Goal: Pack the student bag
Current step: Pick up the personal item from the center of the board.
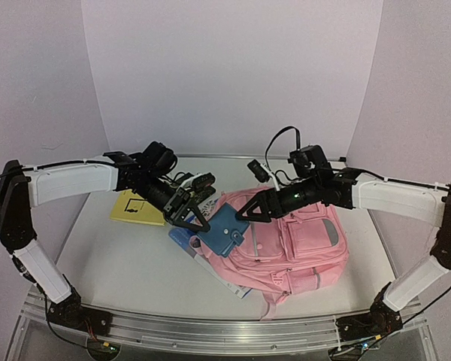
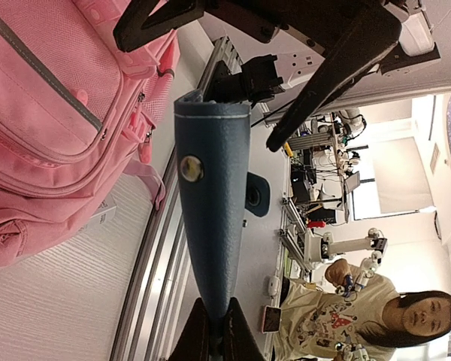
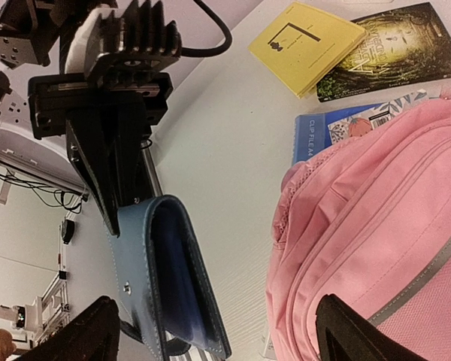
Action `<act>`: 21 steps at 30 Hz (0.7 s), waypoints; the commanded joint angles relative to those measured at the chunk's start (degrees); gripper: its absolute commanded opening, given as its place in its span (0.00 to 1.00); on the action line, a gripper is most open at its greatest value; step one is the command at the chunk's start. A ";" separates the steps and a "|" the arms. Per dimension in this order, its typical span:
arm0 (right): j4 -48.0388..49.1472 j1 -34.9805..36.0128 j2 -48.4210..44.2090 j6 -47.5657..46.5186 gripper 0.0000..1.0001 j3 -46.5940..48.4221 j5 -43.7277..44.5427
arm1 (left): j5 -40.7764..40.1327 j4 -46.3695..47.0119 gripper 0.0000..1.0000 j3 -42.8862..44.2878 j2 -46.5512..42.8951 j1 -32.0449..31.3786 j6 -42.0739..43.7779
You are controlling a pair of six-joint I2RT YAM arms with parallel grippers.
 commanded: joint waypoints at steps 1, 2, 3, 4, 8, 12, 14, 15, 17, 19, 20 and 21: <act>-0.22 1.10 1.37 -1.36 0.82 3.21 -3.89 | 2.86 0.26 0.00 2.29 -0.81 -0.38 1.27; -0.19 1.43 1.50 -1.30 0.79 3.45 -4.19 | 3.00 0.41 0.00 2.43 -0.55 -0.40 1.10; -0.17 1.69 1.60 -1.31 0.76 3.62 -4.39 | 3.13 0.77 0.00 2.47 -0.37 -0.47 0.81; -0.11 1.92 1.68 -1.26 0.74 3.66 -4.71 | 3.20 1.21 0.00 2.56 -0.15 -0.54 0.42; 0.29 2.70 2.17 -1.49 0.65 3.49 -6.71 | 3.20 2.50 0.00 3.22 0.65 -1.01 -0.04; 1.73 3.09 2.60 -0.70 0.51 3.29 -8.22 | 3.12 4.02 0.00 3.73 1.39 -1.35 -0.74; 3.82 3.17 2.33 0.65 0.33 2.80 -9.12 | 2.79 5.60 0.00 3.60 1.52 -1.36 -1.66; 5.60 3.18 1.94 1.64 0.26 2.47 -9.09 | 2.41 6.54 0.01 3.43 1.30 -1.37 -2.44; 9.32 3.17 0.55 4.97 0.06 1.26 -7.57 | 0.72 9.77 0.10 2.50 0.54 -1.39 -4.31; 13.65 3.14 -1.27 8.17 0.00 0.14 -3.84 | -3.00 13.78 0.31 0.97 -1.21 -1.40 -6.60; 15.22 3.11 -2.45 9.43 0.00 -0.33 -1.58 | -5.73 15.87 0.44 0.09 -2.20 -1.37 -8.15; 16.38 3.10 -3.90 10.45 0.00 -0.76 0.99 | -8.84 18.28 0.55 -0.86 -3.32 -1.29 -9.88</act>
